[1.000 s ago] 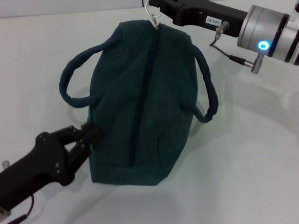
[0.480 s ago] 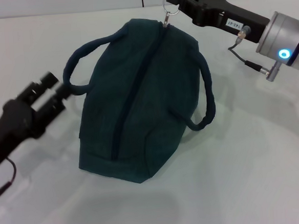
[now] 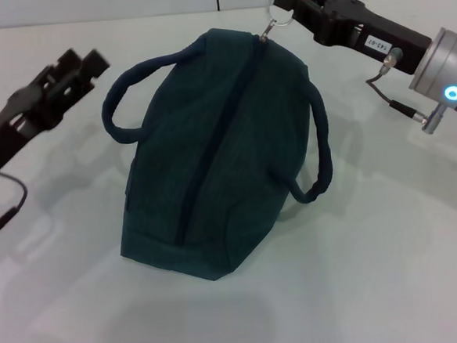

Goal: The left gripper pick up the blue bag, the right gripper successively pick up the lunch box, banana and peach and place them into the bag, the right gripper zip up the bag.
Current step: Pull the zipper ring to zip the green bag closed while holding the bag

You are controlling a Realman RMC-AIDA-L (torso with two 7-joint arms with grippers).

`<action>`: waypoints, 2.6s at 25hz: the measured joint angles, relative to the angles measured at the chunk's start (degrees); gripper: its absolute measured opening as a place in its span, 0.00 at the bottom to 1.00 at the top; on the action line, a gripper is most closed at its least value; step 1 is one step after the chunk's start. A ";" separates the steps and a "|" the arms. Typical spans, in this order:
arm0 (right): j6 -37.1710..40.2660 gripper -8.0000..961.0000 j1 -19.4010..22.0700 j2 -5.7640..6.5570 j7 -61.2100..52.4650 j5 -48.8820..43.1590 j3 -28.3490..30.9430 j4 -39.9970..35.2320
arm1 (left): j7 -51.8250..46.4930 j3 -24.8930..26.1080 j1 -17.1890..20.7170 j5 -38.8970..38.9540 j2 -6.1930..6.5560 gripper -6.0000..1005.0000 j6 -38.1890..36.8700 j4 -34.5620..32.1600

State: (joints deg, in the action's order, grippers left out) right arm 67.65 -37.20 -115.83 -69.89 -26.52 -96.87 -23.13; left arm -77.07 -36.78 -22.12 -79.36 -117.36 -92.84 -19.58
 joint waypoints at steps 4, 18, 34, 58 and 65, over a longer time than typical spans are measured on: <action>0.43 0.03 0.29 0.00 0.41 -0.05 0.66 0.11 | -8.07 -0.15 -2.31 -1.31 0.51 0.87 -0.12 -4.23; 3.91 0.03 0.19 0.06 2.01 -0.17 2.12 0.06 | -48.53 -9.53 -11.72 -14.50 6.13 0.89 -1.56 -23.91; 5.65 0.02 0.39 0.14 2.14 -0.60 2.11 0.20 | -55.00 -10.41 -18.24 -30.01 2.46 0.89 2.27 -27.41; 7.47 0.02 0.89 -0.10 2.22 -0.64 1.77 0.84 | -52.99 -11.99 -18.18 -32.76 0.60 0.89 6.11 -28.10; 8.13 0.03 1.27 -0.19 2.22 -0.50 1.75 0.90 | -51.95 -12.01 -17.86 -33.04 -0.03 0.89 7.27 -28.15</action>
State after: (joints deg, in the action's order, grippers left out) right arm 75.79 -35.93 -116.02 -67.67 -27.02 -95.11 -22.24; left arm -129.01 -48.78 -39.98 -112.40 -117.39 -85.57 -47.72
